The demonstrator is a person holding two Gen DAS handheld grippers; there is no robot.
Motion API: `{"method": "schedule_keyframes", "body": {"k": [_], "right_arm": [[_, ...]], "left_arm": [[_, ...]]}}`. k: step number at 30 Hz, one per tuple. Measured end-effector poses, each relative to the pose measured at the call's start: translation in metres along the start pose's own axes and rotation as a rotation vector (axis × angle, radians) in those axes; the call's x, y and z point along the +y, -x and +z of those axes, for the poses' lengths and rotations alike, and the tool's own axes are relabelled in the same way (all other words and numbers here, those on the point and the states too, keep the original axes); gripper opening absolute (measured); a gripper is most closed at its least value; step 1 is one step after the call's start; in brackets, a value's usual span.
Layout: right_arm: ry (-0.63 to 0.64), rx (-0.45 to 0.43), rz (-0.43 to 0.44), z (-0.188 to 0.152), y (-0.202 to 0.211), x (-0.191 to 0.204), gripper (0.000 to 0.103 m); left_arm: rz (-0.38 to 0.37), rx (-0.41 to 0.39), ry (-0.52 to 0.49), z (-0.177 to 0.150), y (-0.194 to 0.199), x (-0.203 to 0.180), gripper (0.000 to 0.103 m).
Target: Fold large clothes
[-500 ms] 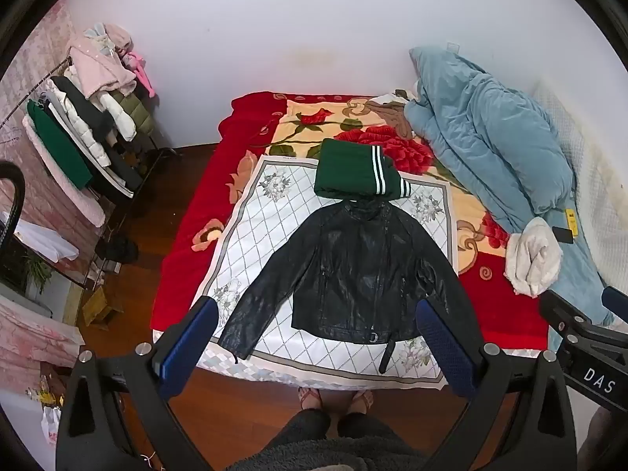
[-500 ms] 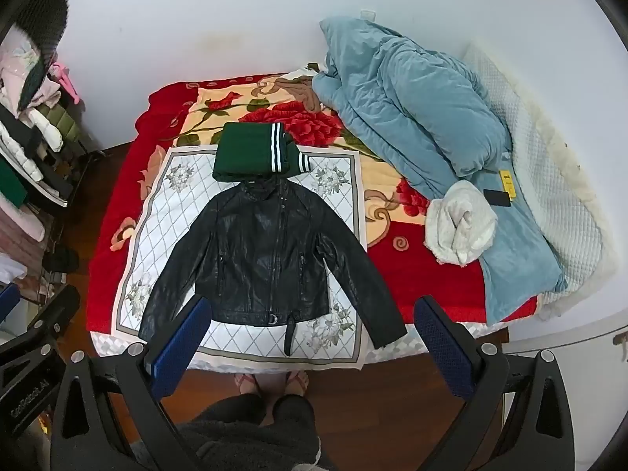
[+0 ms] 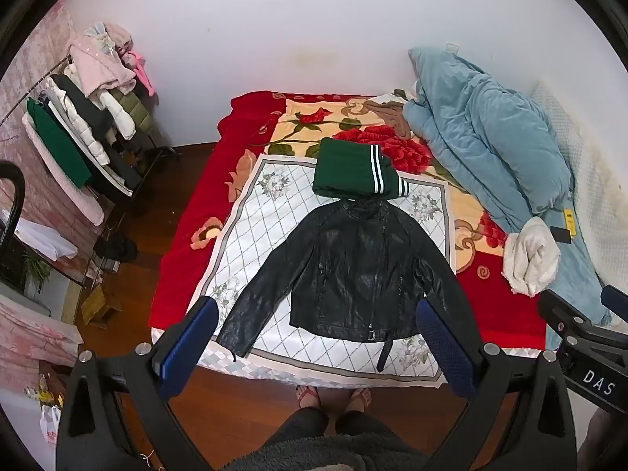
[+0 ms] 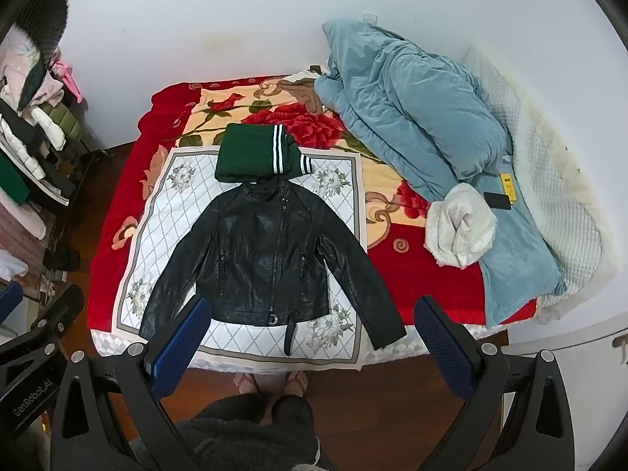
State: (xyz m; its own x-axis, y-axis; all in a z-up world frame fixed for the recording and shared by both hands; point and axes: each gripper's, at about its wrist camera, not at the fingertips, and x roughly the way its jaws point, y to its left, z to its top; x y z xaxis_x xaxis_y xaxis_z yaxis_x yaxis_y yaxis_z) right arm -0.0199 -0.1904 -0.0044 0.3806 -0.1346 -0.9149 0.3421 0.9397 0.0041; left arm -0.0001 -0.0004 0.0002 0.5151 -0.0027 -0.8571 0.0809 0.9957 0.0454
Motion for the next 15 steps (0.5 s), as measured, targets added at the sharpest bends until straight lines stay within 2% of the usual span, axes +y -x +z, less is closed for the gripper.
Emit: {"method": "schedule_keyframes", "body": {"k": [15], "right_arm": [[-0.002, -0.008, -0.002, 0.0010, 0.0058, -0.0002, 0.103]], "left_arm": [[-0.005, 0.001, 0.002, 0.0002, 0.0003, 0.0000, 0.103]]}}
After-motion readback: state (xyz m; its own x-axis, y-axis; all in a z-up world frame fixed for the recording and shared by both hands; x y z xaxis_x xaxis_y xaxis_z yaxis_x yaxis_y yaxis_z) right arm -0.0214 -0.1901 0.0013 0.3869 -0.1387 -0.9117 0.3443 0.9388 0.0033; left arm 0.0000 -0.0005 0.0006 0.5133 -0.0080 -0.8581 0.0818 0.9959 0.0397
